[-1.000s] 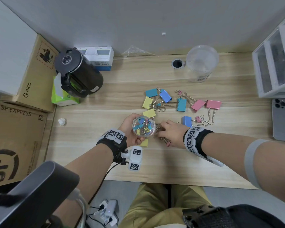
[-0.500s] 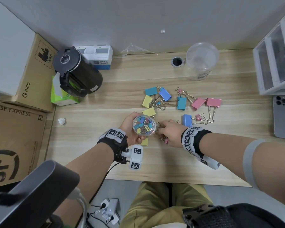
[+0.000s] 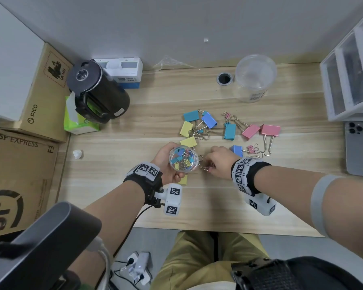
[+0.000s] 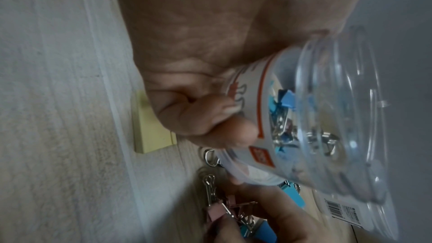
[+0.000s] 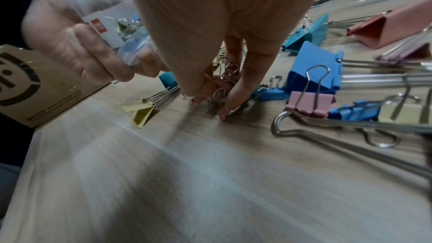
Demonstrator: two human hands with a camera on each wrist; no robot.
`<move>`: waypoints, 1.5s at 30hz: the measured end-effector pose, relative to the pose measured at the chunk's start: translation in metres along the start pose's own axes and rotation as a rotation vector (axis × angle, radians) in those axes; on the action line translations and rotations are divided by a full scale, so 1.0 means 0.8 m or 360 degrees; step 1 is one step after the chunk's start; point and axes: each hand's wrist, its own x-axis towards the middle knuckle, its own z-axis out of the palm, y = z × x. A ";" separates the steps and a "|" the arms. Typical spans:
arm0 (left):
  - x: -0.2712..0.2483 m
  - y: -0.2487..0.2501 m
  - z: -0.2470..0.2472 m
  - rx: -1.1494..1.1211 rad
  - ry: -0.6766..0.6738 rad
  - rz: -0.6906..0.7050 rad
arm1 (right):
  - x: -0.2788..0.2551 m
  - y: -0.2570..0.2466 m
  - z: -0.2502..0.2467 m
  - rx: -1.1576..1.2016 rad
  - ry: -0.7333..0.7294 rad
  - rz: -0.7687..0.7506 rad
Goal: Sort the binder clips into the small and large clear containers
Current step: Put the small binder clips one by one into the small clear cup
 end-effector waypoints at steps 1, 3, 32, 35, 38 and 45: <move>-0.001 0.001 0.001 0.0003 0.0005 -0.0007 | -0.001 0.001 -0.001 0.0035 0.0021 0.0012; -0.003 0.001 0.002 0.0012 0.0010 -0.0017 | -0.002 0.004 -0.003 0.0114 0.0062 0.0043; 0.004 0.029 0.033 0.0031 0.0380 -0.0040 | -0.005 -0.064 -0.078 0.0160 0.0281 -0.0372; 0.002 0.028 0.035 0.0052 0.0400 -0.0043 | -0.004 -0.066 -0.079 0.0152 0.0262 -0.0369; -0.001 0.026 0.039 0.0018 0.0407 -0.0007 | -0.006 -0.069 -0.081 0.0135 0.0207 -0.0444; 0.002 0.016 0.042 -0.0126 0.0334 0.0176 | -0.019 -0.079 -0.075 0.0831 0.0280 -0.0381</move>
